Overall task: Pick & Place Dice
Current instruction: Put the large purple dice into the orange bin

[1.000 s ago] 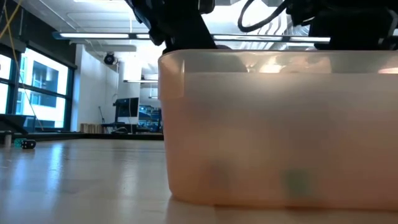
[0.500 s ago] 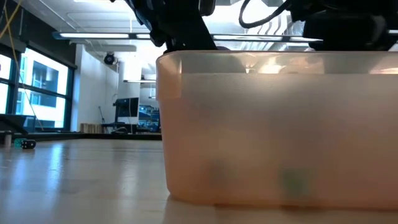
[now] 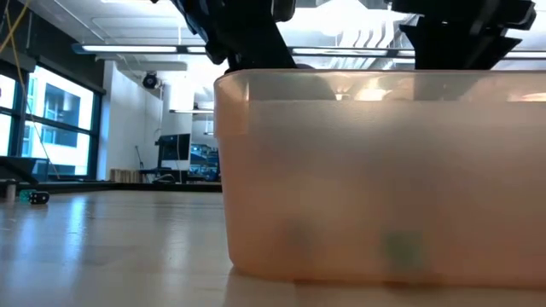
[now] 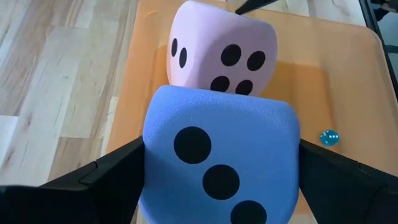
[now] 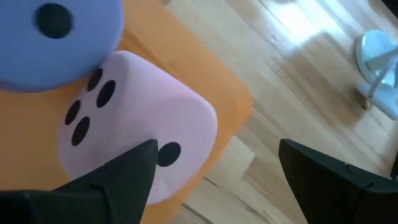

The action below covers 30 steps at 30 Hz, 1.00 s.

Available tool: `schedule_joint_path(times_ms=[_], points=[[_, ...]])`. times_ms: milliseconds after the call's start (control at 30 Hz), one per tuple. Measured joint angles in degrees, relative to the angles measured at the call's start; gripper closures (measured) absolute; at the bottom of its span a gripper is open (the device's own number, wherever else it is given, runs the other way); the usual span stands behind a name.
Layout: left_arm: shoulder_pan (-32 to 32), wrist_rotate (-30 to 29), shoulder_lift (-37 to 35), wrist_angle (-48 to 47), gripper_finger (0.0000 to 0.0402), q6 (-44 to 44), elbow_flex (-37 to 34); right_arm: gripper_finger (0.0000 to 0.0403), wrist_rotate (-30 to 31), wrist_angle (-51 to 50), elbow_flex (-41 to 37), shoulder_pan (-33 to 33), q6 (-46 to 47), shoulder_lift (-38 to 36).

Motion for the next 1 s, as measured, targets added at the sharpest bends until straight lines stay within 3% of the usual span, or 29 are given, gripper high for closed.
schedule_joint_path(times_ms=[233,633,833,1000], points=[[1.5,3.7,0.0,-0.3,0.0047,0.2,0.0,0.0076,2.9,2.2,0.0,-0.1,-1.7,0.0],[1.7,4.4,0.0,-0.2,0.0047,0.6,0.0,0.0076,5.5,11.9,0.0,-3.8,-13.1,0.0],[1.7,7.3,0.2,-2.5,0.0047,9.1,0.5,0.0076,5.5,12.1,0.0,-4.2,-13.8,0.0],[2.3,7.7,0.2,-6.3,0.0047,8.5,2.4,0.0076,5.5,12.2,0.0,-4.1,-13.6,0.0]])
